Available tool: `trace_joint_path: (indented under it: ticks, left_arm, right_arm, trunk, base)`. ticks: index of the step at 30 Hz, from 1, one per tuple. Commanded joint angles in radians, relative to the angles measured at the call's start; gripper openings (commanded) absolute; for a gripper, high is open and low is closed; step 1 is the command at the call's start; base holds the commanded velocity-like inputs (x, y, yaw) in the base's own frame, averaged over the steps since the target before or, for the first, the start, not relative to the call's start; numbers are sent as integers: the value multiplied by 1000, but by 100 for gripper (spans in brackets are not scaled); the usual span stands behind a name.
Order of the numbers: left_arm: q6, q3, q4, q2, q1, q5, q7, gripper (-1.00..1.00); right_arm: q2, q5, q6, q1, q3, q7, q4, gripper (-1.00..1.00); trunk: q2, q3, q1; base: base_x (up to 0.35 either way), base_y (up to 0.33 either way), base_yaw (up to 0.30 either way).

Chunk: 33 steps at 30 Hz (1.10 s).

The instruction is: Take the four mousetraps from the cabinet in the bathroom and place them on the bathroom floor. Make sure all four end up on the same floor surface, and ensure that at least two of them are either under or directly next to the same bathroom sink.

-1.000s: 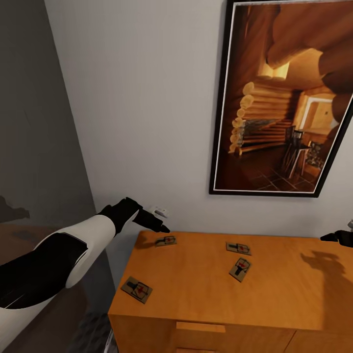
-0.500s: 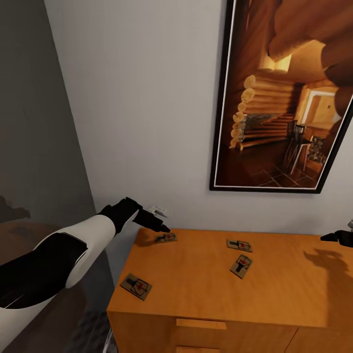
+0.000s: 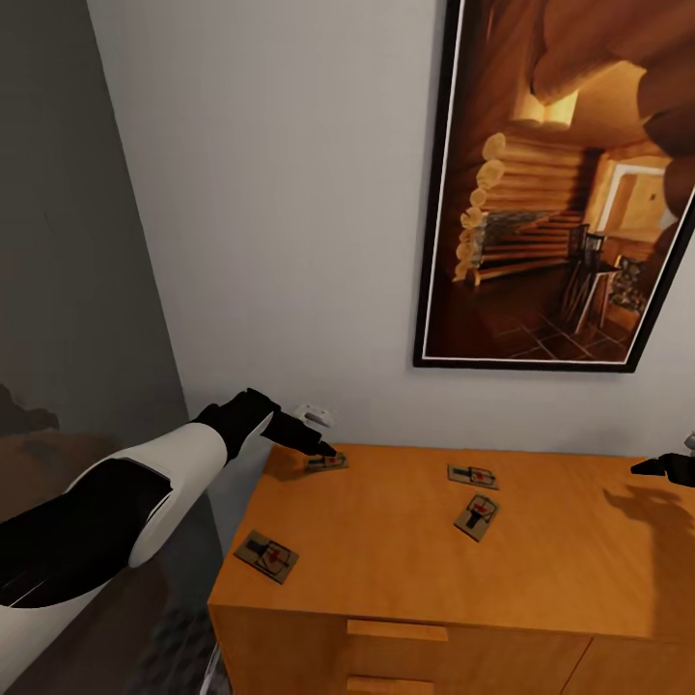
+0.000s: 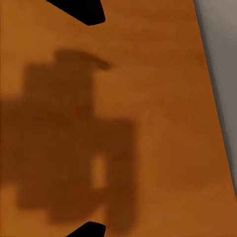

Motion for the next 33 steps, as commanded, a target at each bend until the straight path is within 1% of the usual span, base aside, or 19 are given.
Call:
trace_joint_path:
  ticks: [1, 13, 33]
  left_arm:
    - [7, 2, -1, 0, -1, -2, -3, 100]
    - [8, 1, -6, 1, -1, 9, -3, 100]
    - [8, 1, -8, 2, -1, 11, -3, 100]
  right_arm:
    - [0, 9, 3, -1, -2, 7, -1, 100]
    - [0, 9, 3, -1, -2, 7, -1, 100]
    - [1, 10, 3, -1, -2, 6, -1, 100]
  trunk:
    - [-8, -4, 4]
    - [-92, -42, 50]
    - [-232, -105, 127]
  base:
    - [0, 0, 0]
    - [0, 0, 0]
    - [0, 0, 0]
